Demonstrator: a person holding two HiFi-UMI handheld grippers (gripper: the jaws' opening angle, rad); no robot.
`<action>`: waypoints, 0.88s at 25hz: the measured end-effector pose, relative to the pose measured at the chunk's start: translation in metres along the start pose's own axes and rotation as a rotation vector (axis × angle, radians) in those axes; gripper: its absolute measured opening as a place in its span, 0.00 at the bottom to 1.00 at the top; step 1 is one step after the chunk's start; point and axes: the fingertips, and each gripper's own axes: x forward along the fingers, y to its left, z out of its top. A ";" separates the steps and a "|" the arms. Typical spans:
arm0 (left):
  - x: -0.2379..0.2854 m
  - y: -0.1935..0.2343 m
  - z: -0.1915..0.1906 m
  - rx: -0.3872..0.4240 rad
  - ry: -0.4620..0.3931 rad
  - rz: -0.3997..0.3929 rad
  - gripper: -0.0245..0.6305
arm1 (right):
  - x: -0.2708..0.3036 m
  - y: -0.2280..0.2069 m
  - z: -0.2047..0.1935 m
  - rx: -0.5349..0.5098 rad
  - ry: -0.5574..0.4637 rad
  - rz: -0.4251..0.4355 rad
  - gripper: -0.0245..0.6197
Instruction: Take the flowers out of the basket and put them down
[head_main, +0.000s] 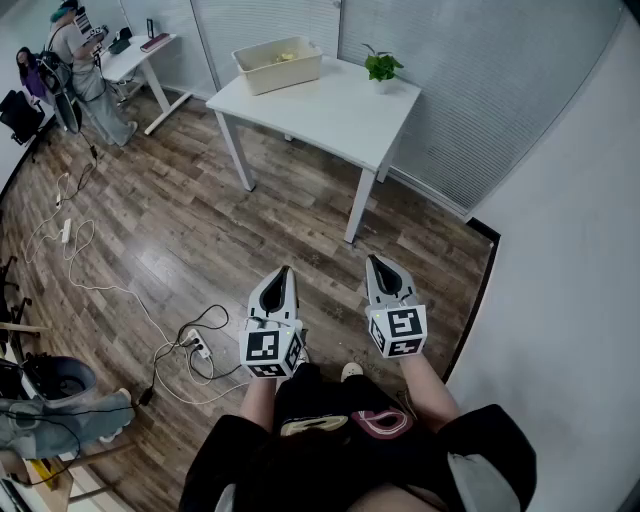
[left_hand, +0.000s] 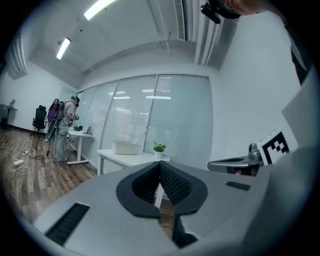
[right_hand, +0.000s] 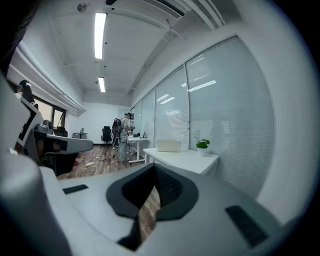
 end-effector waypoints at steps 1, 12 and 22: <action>0.003 0.003 0.001 0.004 0.000 -0.001 0.06 | 0.004 -0.001 0.000 0.002 0.000 -0.005 0.05; 0.021 0.043 0.009 -0.004 0.003 -0.028 0.06 | 0.036 0.011 0.009 0.059 -0.027 -0.052 0.05; 0.033 0.073 0.014 -0.011 0.026 -0.147 0.06 | 0.064 0.035 0.016 0.098 -0.052 -0.082 0.05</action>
